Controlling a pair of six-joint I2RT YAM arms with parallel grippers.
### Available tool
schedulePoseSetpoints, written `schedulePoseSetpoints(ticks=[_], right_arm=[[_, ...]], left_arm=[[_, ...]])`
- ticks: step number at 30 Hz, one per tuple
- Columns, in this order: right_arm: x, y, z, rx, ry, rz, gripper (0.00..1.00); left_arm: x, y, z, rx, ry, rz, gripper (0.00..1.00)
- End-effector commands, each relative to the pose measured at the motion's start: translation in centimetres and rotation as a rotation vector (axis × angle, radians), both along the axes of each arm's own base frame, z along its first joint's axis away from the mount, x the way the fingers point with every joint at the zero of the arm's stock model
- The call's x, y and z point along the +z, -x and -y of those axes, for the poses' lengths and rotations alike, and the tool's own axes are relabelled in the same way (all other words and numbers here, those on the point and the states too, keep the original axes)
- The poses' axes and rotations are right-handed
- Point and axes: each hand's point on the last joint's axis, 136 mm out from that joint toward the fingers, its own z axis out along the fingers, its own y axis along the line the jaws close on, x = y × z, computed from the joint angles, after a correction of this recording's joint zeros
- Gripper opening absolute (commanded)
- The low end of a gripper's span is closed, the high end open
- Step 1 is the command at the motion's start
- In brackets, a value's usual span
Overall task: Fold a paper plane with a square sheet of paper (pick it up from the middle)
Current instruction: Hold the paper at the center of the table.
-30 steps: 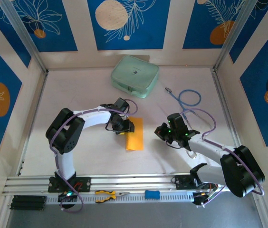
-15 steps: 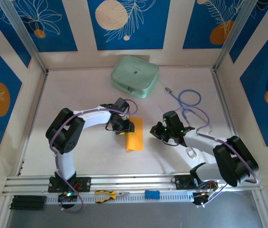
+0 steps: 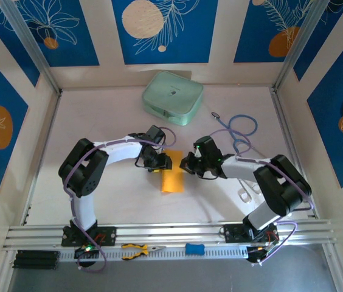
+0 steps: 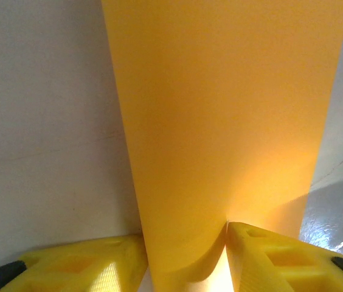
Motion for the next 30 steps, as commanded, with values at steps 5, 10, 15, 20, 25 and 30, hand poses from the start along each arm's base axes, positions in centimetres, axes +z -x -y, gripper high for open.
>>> schedulePoseSetpoints(ticks=[5,10,15,20,25,30], right_arm=[[-0.9,-0.3,-1.9,0.059,0.012,-0.025,0.00],[-1.7,0.1,-1.6,0.055,0.023,-0.037,0.00],[-0.2,-0.1,-0.2,0.015,0.047,0.008,0.00],[0.8,0.0,1.9,-0.045,0.061,0.036,0.00],[0.9,0.5,4.2,-0.118,0.080,0.043,0.00],[1.3,0.9,6.0,-0.180,0.084,0.058,0.00]], left_arm=[[-5.7,1.0,-3.1,-0.012,-0.178,-0.029,0.48],[-5.5,1.0,-3.1,-0.008,-0.177,-0.025,0.48],[-5.5,1.0,-3.1,0.002,-0.168,-0.027,0.48],[-5.5,1.0,-3.0,0.004,-0.168,-0.027,0.48],[-5.6,1.1,-3.0,0.002,-0.169,-0.030,0.49],[-5.7,1.1,-3.1,0.004,-0.173,-0.031,0.50]])
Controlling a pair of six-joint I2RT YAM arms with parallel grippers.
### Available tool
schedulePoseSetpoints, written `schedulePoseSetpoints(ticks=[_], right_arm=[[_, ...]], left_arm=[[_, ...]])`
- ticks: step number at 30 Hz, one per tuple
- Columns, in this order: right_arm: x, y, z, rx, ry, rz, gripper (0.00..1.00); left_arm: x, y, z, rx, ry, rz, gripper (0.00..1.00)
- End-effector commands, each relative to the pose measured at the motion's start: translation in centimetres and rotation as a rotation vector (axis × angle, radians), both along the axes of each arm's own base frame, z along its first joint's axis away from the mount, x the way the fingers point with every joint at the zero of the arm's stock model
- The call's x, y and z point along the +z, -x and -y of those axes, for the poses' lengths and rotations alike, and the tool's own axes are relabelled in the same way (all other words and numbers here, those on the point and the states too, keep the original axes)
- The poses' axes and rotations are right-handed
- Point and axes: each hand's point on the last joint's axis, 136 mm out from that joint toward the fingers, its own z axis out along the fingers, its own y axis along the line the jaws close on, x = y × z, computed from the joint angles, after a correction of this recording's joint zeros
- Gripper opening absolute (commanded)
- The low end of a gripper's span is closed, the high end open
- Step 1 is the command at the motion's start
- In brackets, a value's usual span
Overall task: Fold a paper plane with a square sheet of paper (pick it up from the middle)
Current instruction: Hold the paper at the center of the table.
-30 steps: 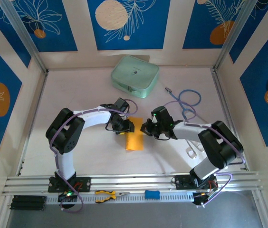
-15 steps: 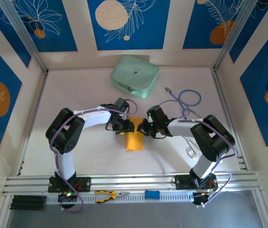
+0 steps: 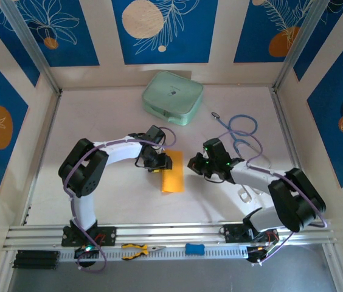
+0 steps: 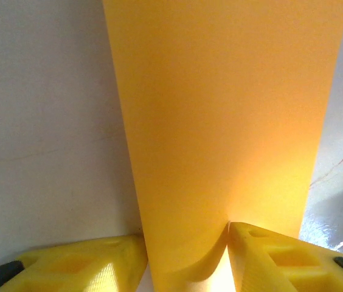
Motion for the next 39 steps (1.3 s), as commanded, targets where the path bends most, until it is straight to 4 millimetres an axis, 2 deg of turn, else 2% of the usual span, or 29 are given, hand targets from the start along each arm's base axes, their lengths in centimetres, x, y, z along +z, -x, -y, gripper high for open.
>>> schedulePoseSetpoints(ticks=[1,8,39], right_arm=[[0.0,0.3,1.6,-0.060,0.024,-0.001,0.00],[0.5,0.6,2.5,-0.083,0.022,0.009,0.00],[0.5,0.2,1.0,-0.025,-0.005,-0.010,0.00]], left_arm=[[-5.8,1.1,-3.1,0.005,-0.171,-0.033,0.50],[-5.8,1.1,-3.1,0.012,-0.175,-0.034,0.50],[-5.8,1.1,-3.1,-0.011,-0.180,-0.030,0.48]])
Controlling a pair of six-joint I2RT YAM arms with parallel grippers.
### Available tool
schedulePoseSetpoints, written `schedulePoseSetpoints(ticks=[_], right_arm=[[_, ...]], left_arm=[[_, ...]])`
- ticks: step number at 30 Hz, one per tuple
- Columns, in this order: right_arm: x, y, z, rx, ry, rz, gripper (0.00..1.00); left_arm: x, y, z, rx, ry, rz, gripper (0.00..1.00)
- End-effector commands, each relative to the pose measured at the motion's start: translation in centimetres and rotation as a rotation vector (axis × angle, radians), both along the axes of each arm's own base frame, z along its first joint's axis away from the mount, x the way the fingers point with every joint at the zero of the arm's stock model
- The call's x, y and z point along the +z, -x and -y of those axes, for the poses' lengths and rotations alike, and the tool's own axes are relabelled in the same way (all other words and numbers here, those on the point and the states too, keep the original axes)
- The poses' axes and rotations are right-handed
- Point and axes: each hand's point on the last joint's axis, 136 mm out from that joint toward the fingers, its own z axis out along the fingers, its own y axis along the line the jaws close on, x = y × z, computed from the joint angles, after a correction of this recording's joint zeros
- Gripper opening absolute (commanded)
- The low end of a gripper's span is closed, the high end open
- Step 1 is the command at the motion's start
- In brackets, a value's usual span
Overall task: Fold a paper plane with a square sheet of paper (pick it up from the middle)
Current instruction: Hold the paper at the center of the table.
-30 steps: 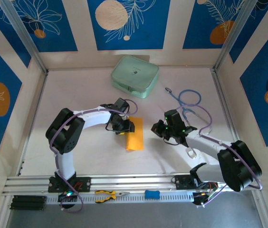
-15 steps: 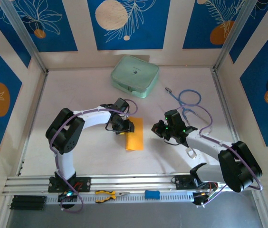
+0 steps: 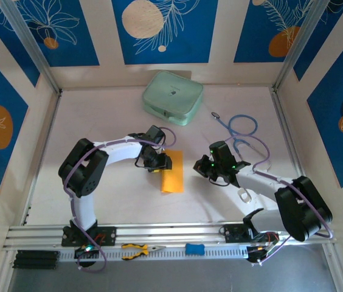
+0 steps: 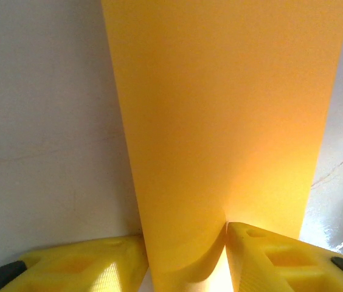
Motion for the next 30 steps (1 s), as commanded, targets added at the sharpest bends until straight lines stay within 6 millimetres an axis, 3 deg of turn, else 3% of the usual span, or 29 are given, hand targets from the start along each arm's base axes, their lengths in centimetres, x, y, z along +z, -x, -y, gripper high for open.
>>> schedulePoseSetpoints(ticks=[1,18,30], right_arm=[[0.8,-0.4,-0.8,0.023,-0.025,0.008,0.00],[1.0,-0.5,-1.5,0.048,-0.034,0.015,0.00],[0.7,-1.2,-5.9,0.198,-0.082,0.009,0.00]], left_arm=[[-5.7,1.0,-3.2,-0.007,-0.180,-0.029,0.48],[-5.7,1.0,-3.2,-0.017,-0.184,-0.028,0.48],[-5.8,1.0,-3.2,-0.014,-0.182,-0.029,0.48]])
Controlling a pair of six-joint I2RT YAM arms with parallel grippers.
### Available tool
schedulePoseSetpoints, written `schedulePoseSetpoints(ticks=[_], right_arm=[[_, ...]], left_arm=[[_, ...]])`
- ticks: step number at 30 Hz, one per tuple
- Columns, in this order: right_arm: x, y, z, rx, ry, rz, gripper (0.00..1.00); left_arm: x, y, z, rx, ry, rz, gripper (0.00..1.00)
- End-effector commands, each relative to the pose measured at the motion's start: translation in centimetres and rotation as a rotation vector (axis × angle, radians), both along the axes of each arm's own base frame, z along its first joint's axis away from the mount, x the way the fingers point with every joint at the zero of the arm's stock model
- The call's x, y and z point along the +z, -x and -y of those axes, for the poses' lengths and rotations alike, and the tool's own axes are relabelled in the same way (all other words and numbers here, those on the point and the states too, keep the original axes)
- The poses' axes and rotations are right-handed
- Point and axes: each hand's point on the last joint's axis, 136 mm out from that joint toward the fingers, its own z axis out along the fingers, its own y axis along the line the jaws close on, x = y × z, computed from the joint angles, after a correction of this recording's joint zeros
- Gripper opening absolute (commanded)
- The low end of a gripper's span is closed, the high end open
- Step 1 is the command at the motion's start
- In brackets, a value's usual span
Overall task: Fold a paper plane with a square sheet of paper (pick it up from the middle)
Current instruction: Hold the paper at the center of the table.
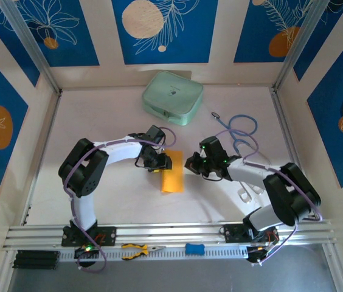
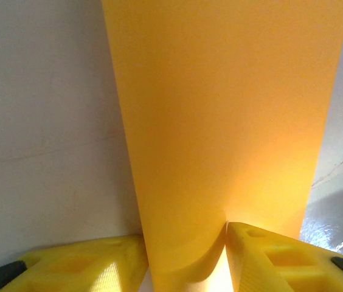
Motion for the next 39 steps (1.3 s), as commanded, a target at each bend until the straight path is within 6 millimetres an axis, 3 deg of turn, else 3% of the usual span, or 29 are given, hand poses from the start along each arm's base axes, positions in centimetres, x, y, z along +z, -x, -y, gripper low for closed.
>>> schedulePoseSetpoints(ticks=[1,11,17,22,26,35,39], right_arm=[[0.4,-0.3,-2.0,0.070,-0.031,0.011,0.00],[-2.1,-0.4,-4.2,0.121,0.006,-0.058,0.00],[-5.9,1.6,-2.2,0.093,0.098,-0.148,0.00],[-7.6,2.4,-0.9,0.112,0.147,-0.173,0.00],[-7.7,2.3,0.0,0.145,0.202,-0.152,0.00],[-7.1,1.6,0.2,0.233,0.179,-0.123,0.00],[-7.0,1.4,0.2,0.258,0.177,-0.130,0.00]], left_arm=[[-5.8,1.0,-3.2,-0.015,-0.183,-0.029,0.48],[-5.7,1.0,-3.2,-0.012,-0.183,-0.026,0.48],[-5.7,1.0,-3.1,-0.012,-0.179,-0.027,0.48],[-5.0,0.9,-2.7,-0.006,-0.154,-0.023,0.48],[-2.7,0.5,-1.9,0.002,-0.099,0.003,0.51],[5.0,-0.9,-0.4,0.007,0.064,0.128,0.56],[7.2,-1.0,0.9,-0.022,0.187,0.162,0.47]])
